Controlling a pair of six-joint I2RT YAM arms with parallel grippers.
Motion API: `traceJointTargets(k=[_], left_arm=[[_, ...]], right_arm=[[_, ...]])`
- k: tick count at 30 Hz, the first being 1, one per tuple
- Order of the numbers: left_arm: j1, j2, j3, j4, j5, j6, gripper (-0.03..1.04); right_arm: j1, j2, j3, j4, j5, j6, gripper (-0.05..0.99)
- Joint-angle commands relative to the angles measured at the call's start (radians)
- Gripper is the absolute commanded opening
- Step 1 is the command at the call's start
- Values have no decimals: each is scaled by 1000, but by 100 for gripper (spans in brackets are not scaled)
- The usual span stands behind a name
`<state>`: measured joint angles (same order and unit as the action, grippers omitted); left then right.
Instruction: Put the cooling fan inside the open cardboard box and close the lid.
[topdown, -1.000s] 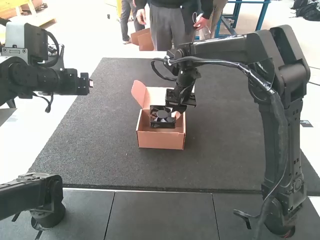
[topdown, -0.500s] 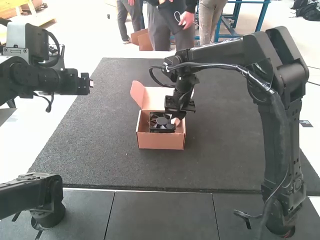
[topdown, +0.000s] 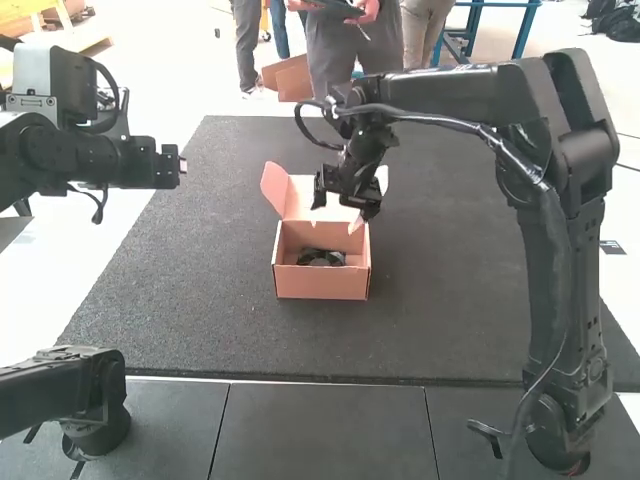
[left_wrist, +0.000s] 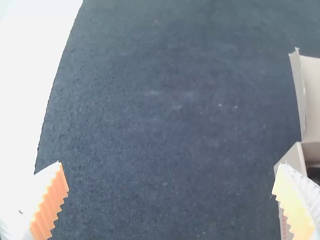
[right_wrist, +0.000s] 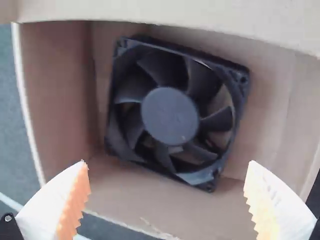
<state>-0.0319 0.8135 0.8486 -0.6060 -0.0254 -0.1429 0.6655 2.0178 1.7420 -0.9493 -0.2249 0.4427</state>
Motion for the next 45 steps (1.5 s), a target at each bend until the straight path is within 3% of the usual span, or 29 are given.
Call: traceJointTargets(k=[1, 4, 8, 12, 15, 21, 27, 34, 40, 45], left_arm=[[1, 21, 41, 28, 4, 11, 97], [1, 55, 29, 58, 7, 12, 97], [1, 121, 24, 107, 18, 14, 97], [1, 182, 33, 163, 28, 14, 97], [-8, 228, 30, 209, 33, 14, 97], [-46, 337, 49, 293, 35, 11, 97], [-105, 451, 99, 334, 30, -14, 97], [-126, 579, 172, 377, 25, -43, 97], [-128, 665, 224, 387, 18, -55, 97], [-126, 710, 251, 394, 18, -53, 97]], right_arm=[[-58, -36, 116, -13, -88, -56, 77], [-86, -57, 177, -54, -62, -160, 85], [-126, -125, 151, -60, 21, -242, 89], [-144, -237, 22, 57, 114, -326, 89], [-147, -306, -76, 141, 160, -340, 89], [-170, -346, -190, 261, 170, -337, 90], [-221, -323, -202, 468, 190, -332, 90], [-241, -232, -131, 457, 183, -328, 90], [-261, -166, -58, 379, 96, -294, 90], [-285, -142, -36, 351, 75, -289, 90]])
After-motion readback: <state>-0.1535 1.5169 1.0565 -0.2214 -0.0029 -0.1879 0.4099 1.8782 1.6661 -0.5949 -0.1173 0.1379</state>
